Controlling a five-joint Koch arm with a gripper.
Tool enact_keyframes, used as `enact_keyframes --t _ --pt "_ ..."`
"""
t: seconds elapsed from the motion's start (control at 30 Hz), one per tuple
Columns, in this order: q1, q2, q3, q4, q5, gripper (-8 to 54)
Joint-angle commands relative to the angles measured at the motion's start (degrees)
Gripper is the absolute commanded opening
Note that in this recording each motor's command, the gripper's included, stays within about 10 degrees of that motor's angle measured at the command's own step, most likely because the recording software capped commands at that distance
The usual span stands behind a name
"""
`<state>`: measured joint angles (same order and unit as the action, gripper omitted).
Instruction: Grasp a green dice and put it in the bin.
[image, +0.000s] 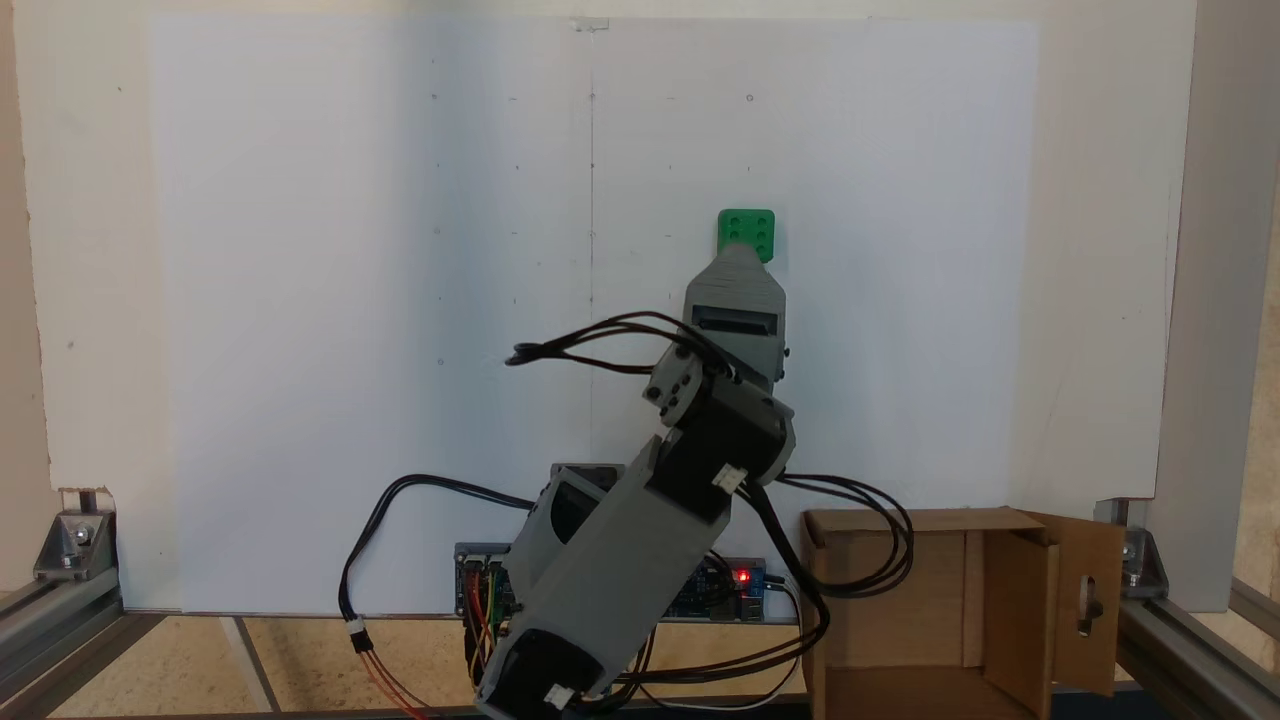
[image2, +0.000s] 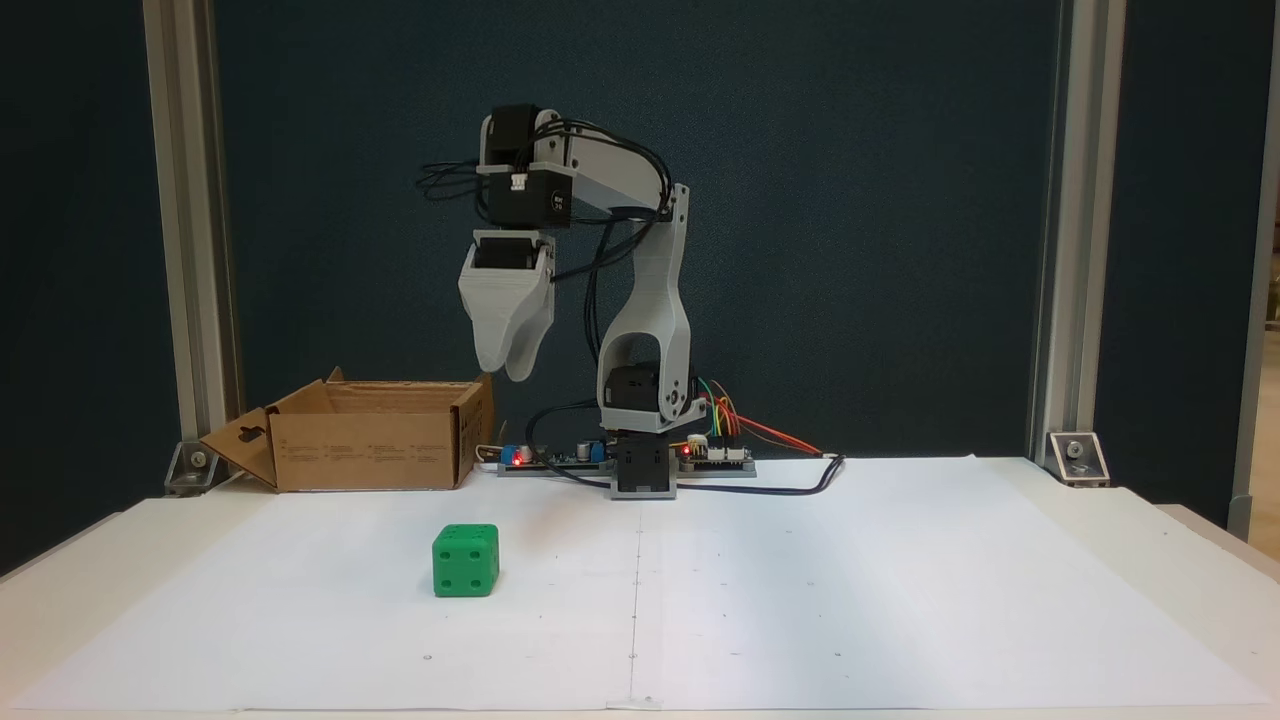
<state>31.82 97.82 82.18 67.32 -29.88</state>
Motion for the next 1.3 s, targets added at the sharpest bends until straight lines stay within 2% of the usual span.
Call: enact_keyframes --t 0.0,0.3,1.27 --pt "-0.62 -0.26 -3.25 -2.81 -4.57 46.9" --pt "-1.32 -4.57 -3.25 -9.76 -4.57 46.8" --pt "-4.22 -13.54 -2.9 -12.04 -4.48 45.4"
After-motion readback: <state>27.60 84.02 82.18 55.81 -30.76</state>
